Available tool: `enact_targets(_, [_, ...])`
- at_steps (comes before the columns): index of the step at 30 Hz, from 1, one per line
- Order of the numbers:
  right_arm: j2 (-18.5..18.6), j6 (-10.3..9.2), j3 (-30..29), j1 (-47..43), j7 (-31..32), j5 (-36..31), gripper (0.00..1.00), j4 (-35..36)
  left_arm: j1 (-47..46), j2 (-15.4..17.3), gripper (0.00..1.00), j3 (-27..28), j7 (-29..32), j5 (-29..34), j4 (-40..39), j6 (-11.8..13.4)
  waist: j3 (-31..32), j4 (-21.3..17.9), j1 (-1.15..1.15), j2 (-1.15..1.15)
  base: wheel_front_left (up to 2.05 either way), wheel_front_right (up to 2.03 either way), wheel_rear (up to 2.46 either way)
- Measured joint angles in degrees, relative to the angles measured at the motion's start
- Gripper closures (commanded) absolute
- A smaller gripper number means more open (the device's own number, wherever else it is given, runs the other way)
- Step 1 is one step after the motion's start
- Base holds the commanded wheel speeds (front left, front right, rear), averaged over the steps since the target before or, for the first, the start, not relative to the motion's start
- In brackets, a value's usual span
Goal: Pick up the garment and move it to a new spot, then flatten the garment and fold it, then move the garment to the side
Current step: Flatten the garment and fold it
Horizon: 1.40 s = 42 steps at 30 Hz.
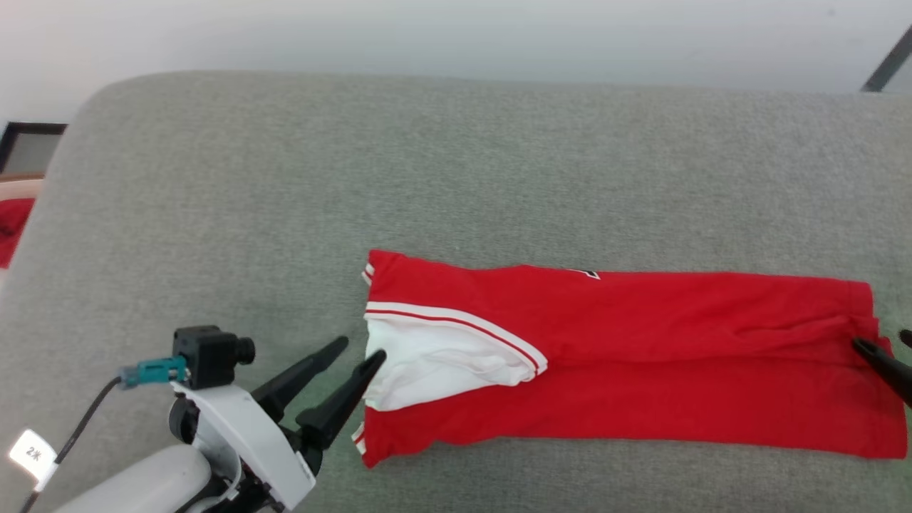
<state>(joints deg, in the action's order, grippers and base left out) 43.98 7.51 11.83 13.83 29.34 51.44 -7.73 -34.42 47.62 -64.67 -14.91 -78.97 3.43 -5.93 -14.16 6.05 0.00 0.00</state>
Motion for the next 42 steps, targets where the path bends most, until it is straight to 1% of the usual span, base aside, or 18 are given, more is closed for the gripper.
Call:
enact_targets(4, [-0.73,0.0,-3.89,-2.15,2.16,0.48,0.0,-1.31,4.95,-3.57,0.0,7.77,-0.16,2.53,1.4,1.53,0.93,1.53,0.0,0.0,0.0,0.0,0.0])
enact_targets(7, [-1.42,0.0,-6.11,-3.31,4.26,0.42,0.0,-2.49,9.45,-7.32,0.0,14.58,-0.18,5.55,2.67,2.4,1.39,2.92,0.0,0.0,0.0,0.0,0.0])
enact_targets(9, [-2.0,0.0,-7.09,-4.16,6.02,0.35,0.0,-3.33,12.24,-10.02,0.0,18.58,-0.18,7.88,3.34,2.37,1.68,3.89,0.0,0.0,0.0,0.0,0.0])
enact_targets(13, [-3.13,0.0,-9.82,-5.01,9.39,0.25,0.0,-5.13,16.37,-14.22,0.0,24.12,-0.18,12.56,5.87,2.07,2.13,5.96,0.0,0.0,0.0,0.0,0.0])
enact_targets(18, [-4.19,0.0,-13.46,-5.29,12.61,-0.97,0.0,-7.25,18.01,-18.26,0.0,28.31,-0.18,18.57,8.32,0.97,2.76,8.52,0.0,0.0,0.0,0.0,0.0])
enact_targets(22, [-5.6,0.0,-15.7,-5.65,15.37,-2.7,0.0,-8.68,18.57,-20.85,0.0,33.54,-0.19,24.13,9.32,0.97,3.35,10.2,0.0,0.0,0.0,0.0,0.0])
enact_targets(28, [-7.78,0.0,-18.87,-5.66,19.39,-5.7,0.0,-9.16,20.7,-24.37,0.0,39.77,-0.18,36.66,9.07,1.91,4.27,11.33,0.0,0.0,0.0,0.0,0.0])
enact_targets(30, [-8.56,0.0,-20.0,-5.66,20.16,-6.08,0.0,-8.68,21.4,-25.31,0.0,41.86,-0.19,41.52,8.93,2.5,4.41,11.38,0.0,0.0,0.0,0.0,0.0])
enact_targets(32, [-9.33,0.0,-21.54,-5.64,20.28,-6.75,0.0,-8.06,22.33,-26.57,0.0,43.83,-0.18,45.04,8.81,2.72,4.42,11.24,0.0,0.0,0.0,0.0,0.0])
enact_targets(34, [-9.78,0.0,-22.95,-5.66,21.11,-7.34,0.0,-7.61,23.23,-28.35,0.0,45.93,-0.18,47.56,8.46,2.31,4.41,11.14,0.0,0.0,0.0,0.0,0.0])
enact_targets(38, [-10.53,0.0,-25.14,-6.16,23.32,-9.22,0.0,-7.09,24.49,-30.52,0.0,49.48,-0.18,51.11,8.54,0.85,4.23,10.82,0.0,0.0,0.0,0.0,0.0])
enact_targets(42, [-12.59,0.0,-25.62,-6.16,25.05,-10.43,0.0,-6.68,24.86,-32.62,0.0,51.55,-0.18,53.19,9.1,-0.26,3.83,10.56,0.0,0.0,0.0,0.0,0.0])
